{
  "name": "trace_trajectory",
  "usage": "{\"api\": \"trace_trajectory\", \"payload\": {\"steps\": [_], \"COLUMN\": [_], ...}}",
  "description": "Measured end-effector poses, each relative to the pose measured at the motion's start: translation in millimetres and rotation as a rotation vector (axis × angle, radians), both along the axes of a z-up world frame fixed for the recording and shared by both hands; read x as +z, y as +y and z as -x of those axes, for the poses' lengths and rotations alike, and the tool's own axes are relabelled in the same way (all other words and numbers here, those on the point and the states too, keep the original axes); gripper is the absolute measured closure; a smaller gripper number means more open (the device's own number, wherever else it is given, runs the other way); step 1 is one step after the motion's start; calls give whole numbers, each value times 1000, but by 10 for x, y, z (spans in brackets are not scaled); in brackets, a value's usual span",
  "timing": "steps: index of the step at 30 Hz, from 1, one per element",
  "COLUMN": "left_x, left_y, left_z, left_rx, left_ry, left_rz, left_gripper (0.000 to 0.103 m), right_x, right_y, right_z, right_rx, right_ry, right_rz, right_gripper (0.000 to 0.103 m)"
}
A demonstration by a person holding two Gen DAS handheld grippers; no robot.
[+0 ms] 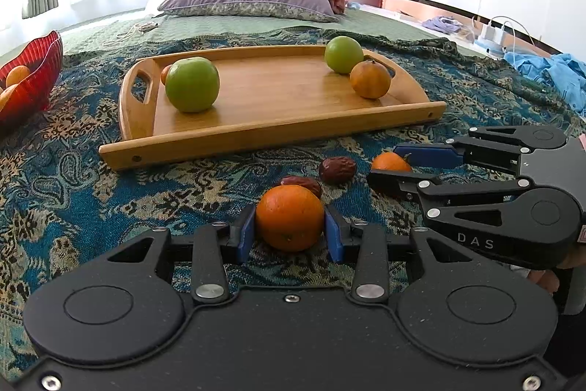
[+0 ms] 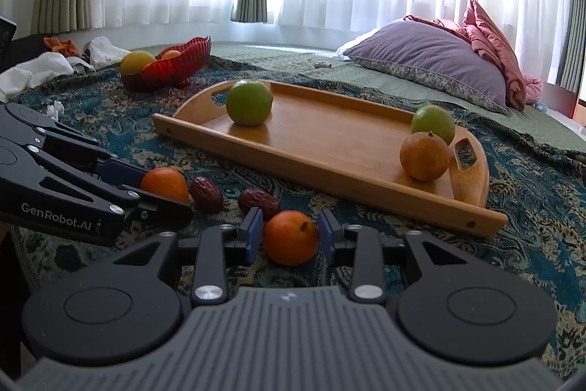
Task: Organize fruits
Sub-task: 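Grasp the large orange with the left tool while the right tool grasps a tangerine, then lift and carry the orange and tangerine over the tray with both tools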
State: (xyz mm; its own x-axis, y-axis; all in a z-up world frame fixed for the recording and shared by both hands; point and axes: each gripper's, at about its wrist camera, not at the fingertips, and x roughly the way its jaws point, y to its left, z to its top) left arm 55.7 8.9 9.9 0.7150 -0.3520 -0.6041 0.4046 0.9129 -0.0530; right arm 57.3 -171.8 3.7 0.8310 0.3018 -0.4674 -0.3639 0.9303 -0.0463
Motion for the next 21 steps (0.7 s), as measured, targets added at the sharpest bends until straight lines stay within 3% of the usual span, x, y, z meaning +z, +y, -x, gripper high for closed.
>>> {"api": "trace_trajectory", "payload": {"steps": [6, 11, 21], "left_x": [-46, -49, 188], "left_y": [-5, -25, -37], "left_z": [-5, 36, -39], "left_rx": [8, 7, 31], "left_ry": [18, -15, -72], "left_rz": [-4, -22, 22], "left_gripper": [65, 65, 66], "right_x": [-45, -39, 124], "right_y": [-26, -27, -35], "right_z": [-8, 4, -56], "right_rx": [0, -8, -21], "right_ry": [31, 19, -7], "right_rz": [-9, -10, -29], "right_gripper": [62, 65, 66]}}
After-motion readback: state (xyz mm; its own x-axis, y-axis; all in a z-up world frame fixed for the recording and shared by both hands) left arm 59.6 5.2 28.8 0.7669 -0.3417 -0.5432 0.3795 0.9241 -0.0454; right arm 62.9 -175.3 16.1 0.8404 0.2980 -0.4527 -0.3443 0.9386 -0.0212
